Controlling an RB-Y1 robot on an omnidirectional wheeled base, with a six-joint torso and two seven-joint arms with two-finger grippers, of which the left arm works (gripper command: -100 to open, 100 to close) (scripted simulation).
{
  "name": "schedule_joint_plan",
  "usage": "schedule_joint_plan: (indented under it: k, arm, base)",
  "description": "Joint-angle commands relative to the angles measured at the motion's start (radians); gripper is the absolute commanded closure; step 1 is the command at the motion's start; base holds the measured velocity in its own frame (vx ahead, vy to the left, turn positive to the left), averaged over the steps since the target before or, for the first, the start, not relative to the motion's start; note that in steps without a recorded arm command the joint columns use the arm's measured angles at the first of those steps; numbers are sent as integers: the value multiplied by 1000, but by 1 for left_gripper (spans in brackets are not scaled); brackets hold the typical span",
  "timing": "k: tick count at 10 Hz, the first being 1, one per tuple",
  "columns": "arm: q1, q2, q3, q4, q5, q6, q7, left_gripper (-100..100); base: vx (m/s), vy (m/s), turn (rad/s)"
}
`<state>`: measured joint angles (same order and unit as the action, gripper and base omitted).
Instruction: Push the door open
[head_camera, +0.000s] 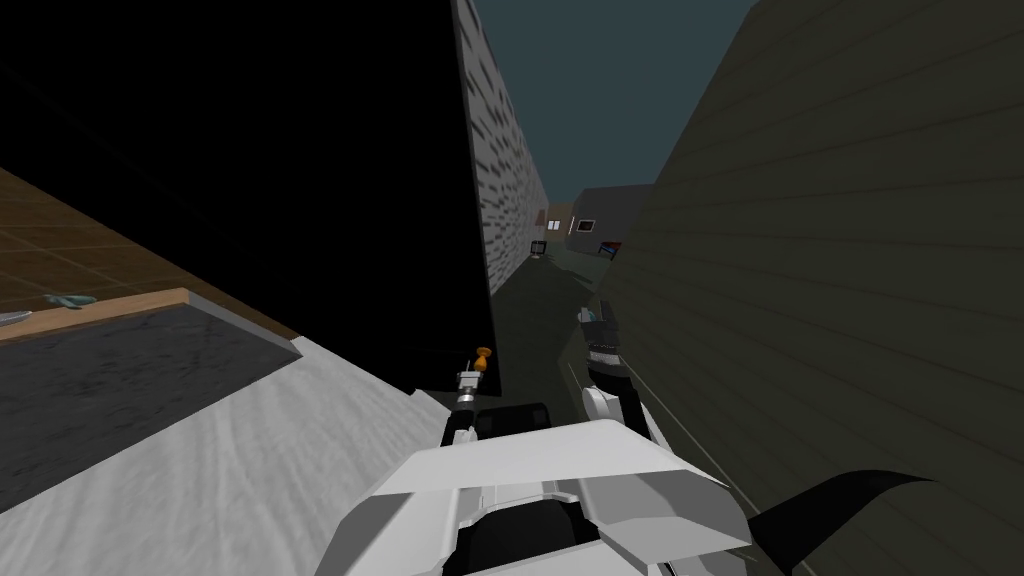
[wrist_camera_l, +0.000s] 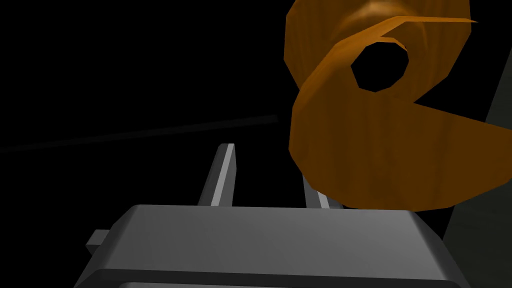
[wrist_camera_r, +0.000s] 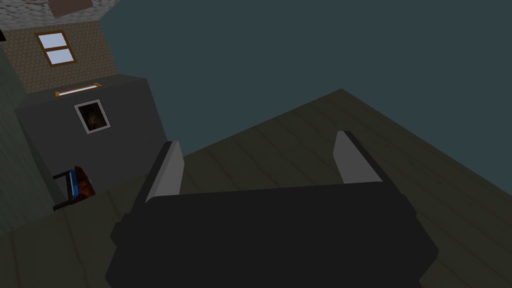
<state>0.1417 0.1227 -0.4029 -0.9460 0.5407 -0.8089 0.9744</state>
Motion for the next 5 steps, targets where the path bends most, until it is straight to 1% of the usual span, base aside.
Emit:
schedule_joint_plan:
  k: [1, 2, 3, 4, 5]
  arm:
    - [2, -21, -25, -30, -8, -6, 4, -100]
    - [14, -25, -39, -42, 7, -12, 31, -100]
    - [14, -25, -39, -42, 7, -12, 31, -100]
    - [25, -30, -53, -54, 21, -18, 57, -100]
    - [25, -30, -53, -54, 21, -18, 57, -100]
  base:
    - [-27, 8, 24]
    - [-26, 30, 1]
    - [-28, 22, -25]
    - [-48, 24, -32]
    - [-60, 16, -8]
